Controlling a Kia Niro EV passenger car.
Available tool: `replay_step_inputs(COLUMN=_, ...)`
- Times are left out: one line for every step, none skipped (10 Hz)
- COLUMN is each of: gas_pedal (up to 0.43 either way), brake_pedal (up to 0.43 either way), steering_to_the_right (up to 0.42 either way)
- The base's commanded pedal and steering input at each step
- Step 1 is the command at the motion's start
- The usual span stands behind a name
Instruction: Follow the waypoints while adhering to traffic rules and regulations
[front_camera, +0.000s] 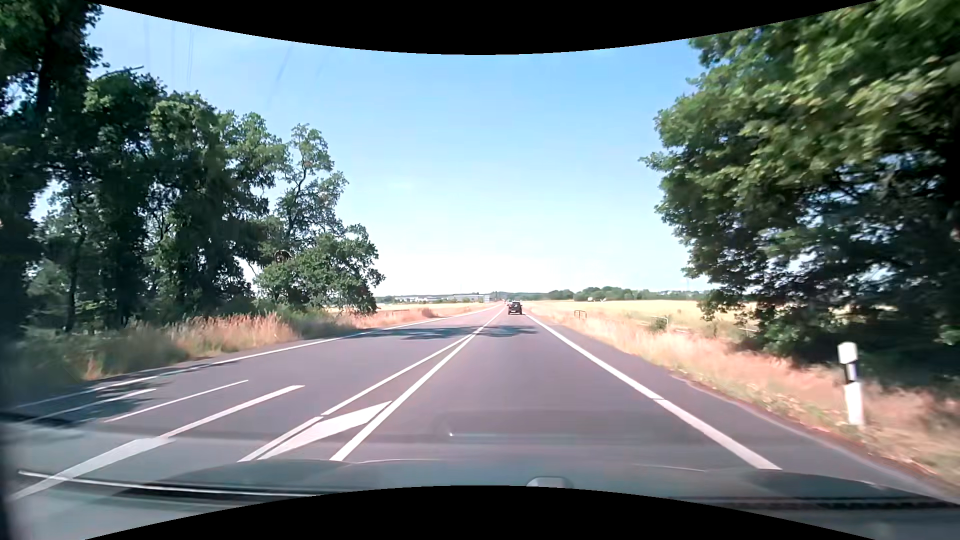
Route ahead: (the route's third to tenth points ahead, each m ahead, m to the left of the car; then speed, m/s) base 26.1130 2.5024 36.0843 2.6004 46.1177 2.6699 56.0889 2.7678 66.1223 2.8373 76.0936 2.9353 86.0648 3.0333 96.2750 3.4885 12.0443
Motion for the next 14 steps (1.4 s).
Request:
replay_step_inputs(gas_pedal=0.287, brake_pedal=0.0, steering_to_the_right=-0.001)
replay_step_inputs(gas_pedal=0.287, brake_pedal=0.0, steering_to_the_right=-0.004)
replay_step_inputs(gas_pedal=0.287, brake_pedal=0.0, steering_to_the_right=-0.006)
replay_step_inputs(gas_pedal=0.287, brake_pedal=0.0, steering_to_the_right=-0.006)
replay_step_inputs(gas_pedal=0.287, brake_pedal=0.0, steering_to_the_right=-0.005)
replay_step_inputs(gas_pedal=0.287, brake_pedal=0.0, steering_to_the_right=-0.005)
replay_step_inputs(gas_pedal=0.287, brake_pedal=0.0, steering_to_the_right=-0.005)
replay_step_inputs(gas_pedal=0.287, brake_pedal=0.0, steering_to_the_right=-0.005)
replay_step_inputs(gas_pedal=0.287, brake_pedal=0.0, steering_to_the_right=-0.005)
replay_step_inputs(gas_pedal=0.287, brake_pedal=0.0, steering_to_the_right=-0.005)
replay_step_inputs(gas_pedal=0.287, brake_pedal=0.0, steering_to_the_right=-0.005)
replay_step_inputs(gas_pedal=0.299, brake_pedal=0.0, steering_to_the_right=-0.005)
replay_step_inputs(gas_pedal=0.299, brake_pedal=0.0, steering_to_the_right=-0.005)
replay_step_inputs(gas_pedal=0.299, brake_pedal=0.0, steering_to_the_right=-0.005)
